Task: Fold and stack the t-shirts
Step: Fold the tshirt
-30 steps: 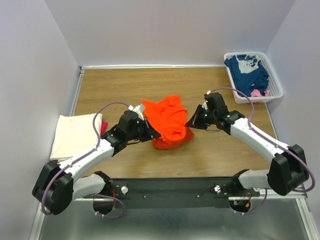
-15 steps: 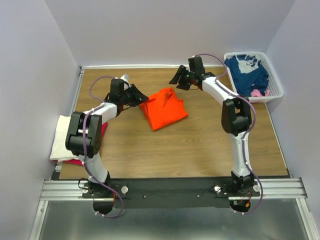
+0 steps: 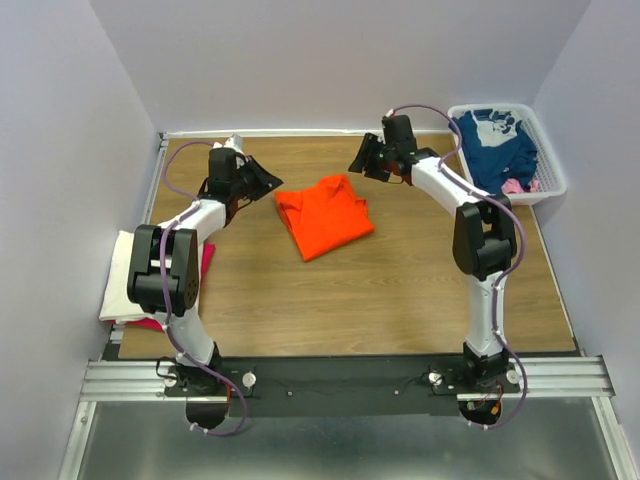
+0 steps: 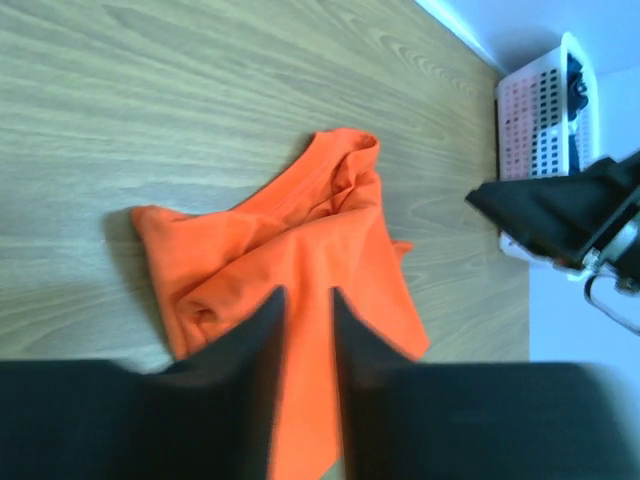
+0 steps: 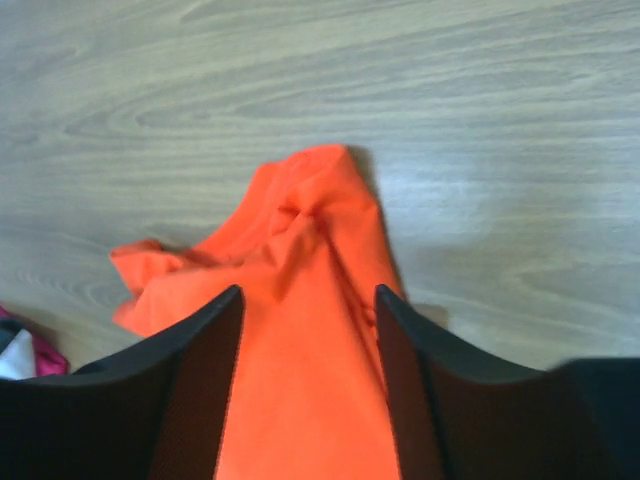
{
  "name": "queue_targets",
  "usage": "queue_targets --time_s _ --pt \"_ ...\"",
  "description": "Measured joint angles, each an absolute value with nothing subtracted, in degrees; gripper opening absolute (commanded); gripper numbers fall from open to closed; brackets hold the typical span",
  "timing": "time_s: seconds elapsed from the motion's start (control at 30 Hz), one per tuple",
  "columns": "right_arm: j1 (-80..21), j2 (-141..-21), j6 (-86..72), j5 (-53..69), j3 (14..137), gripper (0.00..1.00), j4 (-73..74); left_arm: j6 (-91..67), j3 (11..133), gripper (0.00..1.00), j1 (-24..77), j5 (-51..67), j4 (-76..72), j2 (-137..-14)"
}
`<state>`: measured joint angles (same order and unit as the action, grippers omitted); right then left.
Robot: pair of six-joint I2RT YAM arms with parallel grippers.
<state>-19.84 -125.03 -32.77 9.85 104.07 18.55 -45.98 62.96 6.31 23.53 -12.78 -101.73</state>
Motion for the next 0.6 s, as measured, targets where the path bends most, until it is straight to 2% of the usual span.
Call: queue_targets --time_s 0.07,0.27,0.6 --pt "-21.41 -123.28 -31.38 7.94 102.0 0.54 17.8 -45.45 64.36 0.0 7.7 21.71 -11.29 -101.56" --pt "-27.16 -123.09 -27.68 1.67 98.78 0.52 16.56 -44.86 66.3 0.0 12.4 16.82 -7.6 -102.15" --pt "-29.67 -123.9 -27.75 -4.49 92.12 0.51 15.73 -43.33 73.25 0.0 15.75 10.7 -2.31 -113.86"
